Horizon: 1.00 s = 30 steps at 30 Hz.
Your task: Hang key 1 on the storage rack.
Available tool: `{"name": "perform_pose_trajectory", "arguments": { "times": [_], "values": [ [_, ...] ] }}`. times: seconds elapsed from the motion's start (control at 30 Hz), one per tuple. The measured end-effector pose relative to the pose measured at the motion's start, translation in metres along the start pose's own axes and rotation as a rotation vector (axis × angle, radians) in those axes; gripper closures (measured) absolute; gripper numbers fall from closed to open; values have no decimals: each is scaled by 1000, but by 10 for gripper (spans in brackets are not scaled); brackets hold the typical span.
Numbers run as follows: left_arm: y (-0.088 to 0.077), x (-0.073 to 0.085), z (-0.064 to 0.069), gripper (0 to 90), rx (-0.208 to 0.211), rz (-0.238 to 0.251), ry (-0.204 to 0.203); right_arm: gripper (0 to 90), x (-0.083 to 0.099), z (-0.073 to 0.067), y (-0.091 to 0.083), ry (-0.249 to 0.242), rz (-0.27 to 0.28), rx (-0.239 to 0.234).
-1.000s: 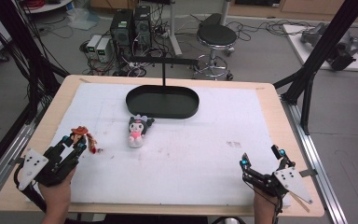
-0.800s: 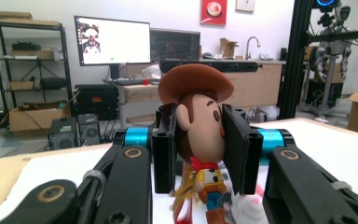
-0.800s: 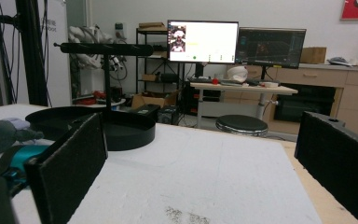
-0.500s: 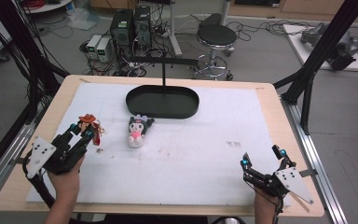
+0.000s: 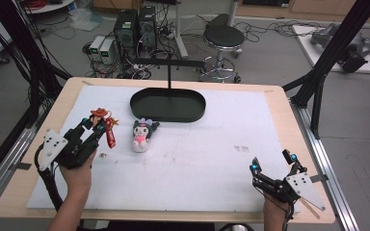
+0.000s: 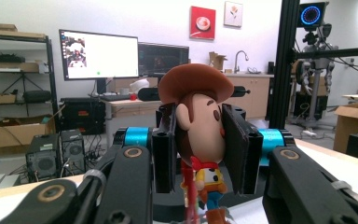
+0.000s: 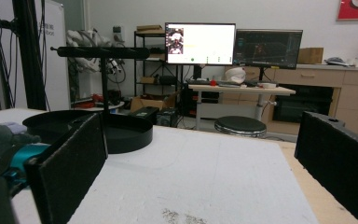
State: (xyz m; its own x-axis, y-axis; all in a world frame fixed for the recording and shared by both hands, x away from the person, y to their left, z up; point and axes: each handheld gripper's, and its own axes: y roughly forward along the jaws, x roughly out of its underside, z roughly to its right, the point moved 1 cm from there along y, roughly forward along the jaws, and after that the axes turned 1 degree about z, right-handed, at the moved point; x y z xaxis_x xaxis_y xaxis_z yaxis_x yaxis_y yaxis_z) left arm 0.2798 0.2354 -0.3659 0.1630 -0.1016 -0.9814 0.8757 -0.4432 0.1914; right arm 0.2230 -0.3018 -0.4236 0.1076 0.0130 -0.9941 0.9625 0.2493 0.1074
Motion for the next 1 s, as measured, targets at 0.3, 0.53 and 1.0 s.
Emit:
{"name": "perform_pose_trajectory", "arguments": {
  "times": [0.3,0.53,1.0],
  "values": [
    [19,-5,5,667,8,14,8,16,0,0,1,2,2,0],
    [38,-8,10,667,9,21,5,16,0,1,0,3,5,8],
    [73,-6,12,667,5,17,4,16,1,3,1,5,9,8]
  ]
}}
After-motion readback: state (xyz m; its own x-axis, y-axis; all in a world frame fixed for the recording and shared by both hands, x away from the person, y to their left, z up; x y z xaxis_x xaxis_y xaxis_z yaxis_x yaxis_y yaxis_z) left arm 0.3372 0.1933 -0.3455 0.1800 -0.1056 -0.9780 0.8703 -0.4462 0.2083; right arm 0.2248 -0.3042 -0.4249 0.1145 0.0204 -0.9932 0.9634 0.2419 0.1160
